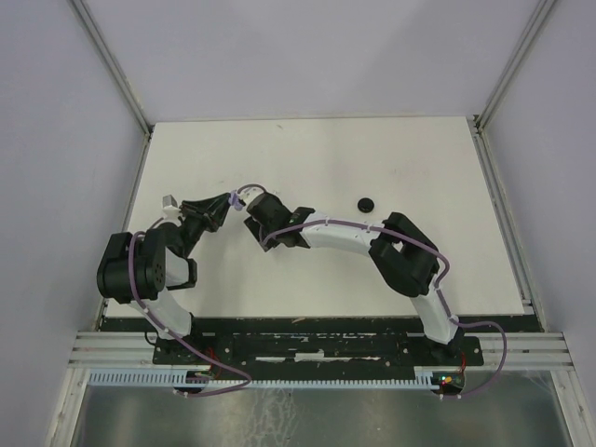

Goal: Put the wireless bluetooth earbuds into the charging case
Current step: Pick up the earbud from the center of the board.

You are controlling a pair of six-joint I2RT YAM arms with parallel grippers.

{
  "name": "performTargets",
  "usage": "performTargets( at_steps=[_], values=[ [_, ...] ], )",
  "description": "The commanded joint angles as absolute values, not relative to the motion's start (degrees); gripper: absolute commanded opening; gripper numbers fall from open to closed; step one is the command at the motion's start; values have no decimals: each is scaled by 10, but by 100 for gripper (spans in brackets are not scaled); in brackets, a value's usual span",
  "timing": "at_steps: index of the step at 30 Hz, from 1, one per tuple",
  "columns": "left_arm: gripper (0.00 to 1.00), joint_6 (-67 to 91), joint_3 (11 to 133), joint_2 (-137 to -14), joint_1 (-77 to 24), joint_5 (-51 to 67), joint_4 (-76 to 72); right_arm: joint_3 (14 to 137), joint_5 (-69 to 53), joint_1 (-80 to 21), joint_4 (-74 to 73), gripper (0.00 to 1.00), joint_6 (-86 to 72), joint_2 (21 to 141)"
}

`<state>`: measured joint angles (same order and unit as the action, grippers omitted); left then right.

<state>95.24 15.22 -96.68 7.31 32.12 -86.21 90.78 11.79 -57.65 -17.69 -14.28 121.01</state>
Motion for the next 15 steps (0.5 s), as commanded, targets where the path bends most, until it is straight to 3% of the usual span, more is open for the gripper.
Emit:
performTargets(
  at_steps=[1, 15],
  values=[
    [3, 971, 150, -959, 78, 337, -934, 939, 147, -579, -181, 51, -157, 1221],
    [3, 989, 150, -968, 80, 340, -945, 959, 161, -579, -208, 48, -182, 1245]
  ],
)
